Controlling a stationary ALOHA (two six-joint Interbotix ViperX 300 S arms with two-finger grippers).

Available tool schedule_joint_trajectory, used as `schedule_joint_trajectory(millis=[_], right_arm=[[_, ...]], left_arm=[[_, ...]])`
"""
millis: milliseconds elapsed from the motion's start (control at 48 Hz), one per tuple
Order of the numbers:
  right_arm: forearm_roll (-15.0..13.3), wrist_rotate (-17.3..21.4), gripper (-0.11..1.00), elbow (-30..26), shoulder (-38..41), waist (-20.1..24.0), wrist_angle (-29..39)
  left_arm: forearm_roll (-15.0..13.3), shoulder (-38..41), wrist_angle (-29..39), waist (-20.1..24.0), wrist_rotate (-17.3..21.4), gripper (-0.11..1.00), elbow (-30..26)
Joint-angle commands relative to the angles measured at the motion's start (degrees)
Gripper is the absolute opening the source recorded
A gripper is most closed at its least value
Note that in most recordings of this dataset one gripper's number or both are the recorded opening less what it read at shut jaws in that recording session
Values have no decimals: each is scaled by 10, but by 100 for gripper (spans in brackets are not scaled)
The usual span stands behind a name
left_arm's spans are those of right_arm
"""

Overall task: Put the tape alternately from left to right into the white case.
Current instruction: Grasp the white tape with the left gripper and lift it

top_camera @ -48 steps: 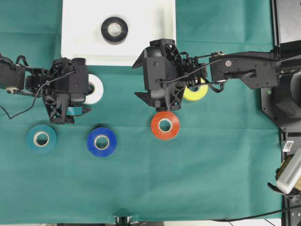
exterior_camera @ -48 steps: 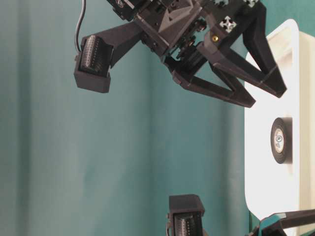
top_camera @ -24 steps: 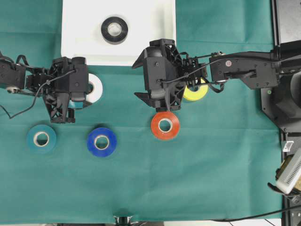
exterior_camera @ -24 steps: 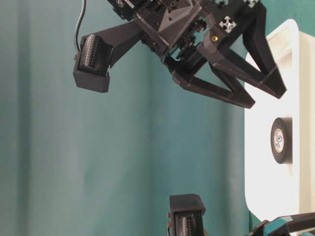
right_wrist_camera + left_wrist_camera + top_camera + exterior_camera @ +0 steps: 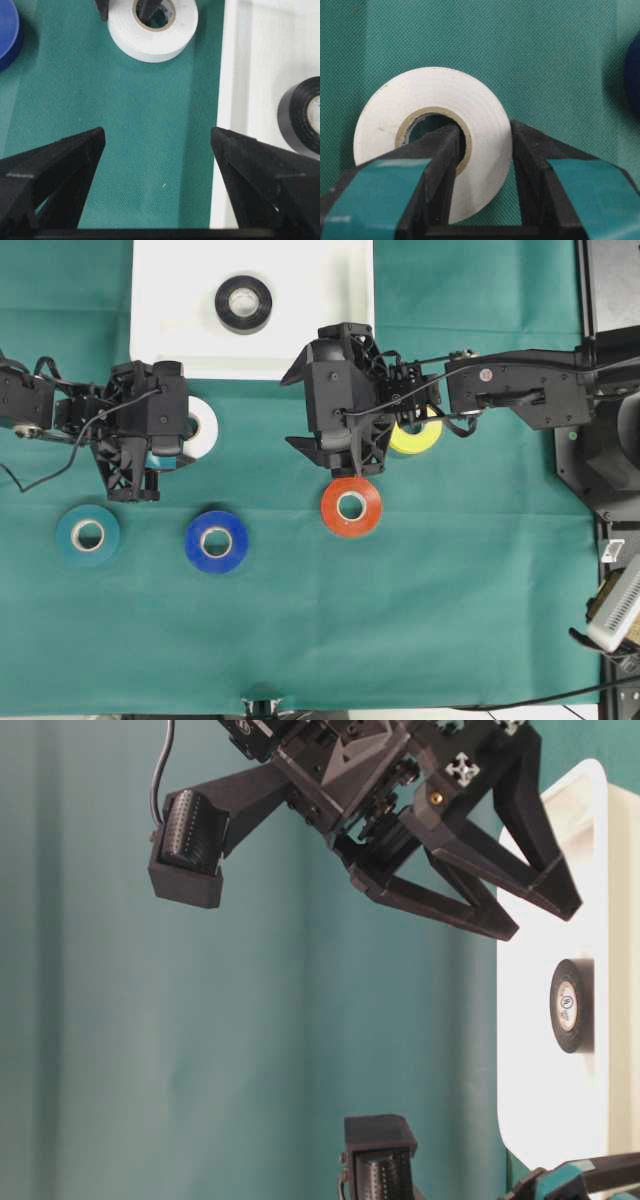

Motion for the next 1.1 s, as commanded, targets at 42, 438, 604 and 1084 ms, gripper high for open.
schedule_joint_trajectory(millis=[42,438,604,1084], right_arm=[[-2,1,76,-4,-15,2,-4],[-2,1,76,-4,-15,3,-4],[-2,1,76,-4,-15,3,-4],[-2,1,76,-4,-15,2,-4]], left_arm=[[1,-20,1,-4,-2,28,-6],[1,-102,15,-34,-1,28,-6],[1,-125,31,-34,2,28,-5],[2,-133,33,48,51,28,-4]])
